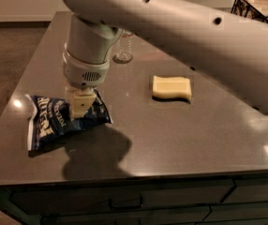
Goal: Pick blue chip bag
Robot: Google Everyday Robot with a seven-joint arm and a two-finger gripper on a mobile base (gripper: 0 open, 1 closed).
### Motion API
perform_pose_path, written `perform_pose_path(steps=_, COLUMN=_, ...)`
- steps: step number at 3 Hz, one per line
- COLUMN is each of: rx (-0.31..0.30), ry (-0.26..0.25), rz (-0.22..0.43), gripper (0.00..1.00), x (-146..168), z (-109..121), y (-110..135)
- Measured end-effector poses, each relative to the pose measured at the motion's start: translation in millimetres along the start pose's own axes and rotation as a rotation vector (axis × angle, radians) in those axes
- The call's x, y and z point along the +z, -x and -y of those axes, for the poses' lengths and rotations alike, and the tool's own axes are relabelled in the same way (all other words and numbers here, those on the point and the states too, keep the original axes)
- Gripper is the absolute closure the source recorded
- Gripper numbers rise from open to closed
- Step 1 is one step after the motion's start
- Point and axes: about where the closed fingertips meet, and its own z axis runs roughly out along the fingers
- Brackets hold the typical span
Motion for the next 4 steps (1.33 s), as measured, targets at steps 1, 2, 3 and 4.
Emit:
perform_pose_path(steps=1, rx=-0.052, ry=-0.032, rz=0.034, gripper=0.87, x=-28.6, z=-4.1, y=7.7)
perform_pose_path(steps=2, rx=-0.095, ry=-0.062, rz=0.073, gripper=1.0, x=-57.3, z=-7.6, y=15.8)
perform_pose_path(steps=3, rx=-0.12, ry=-0.093, rz=0.111, gripper=1.0, x=-81.7, z=-10.6, y=24.0)
perform_pose_path(steps=4, rx=-0.139, ry=-0.125, rz=0.144, gripper=1.0, x=-103.8, z=-13.9, y=31.3)
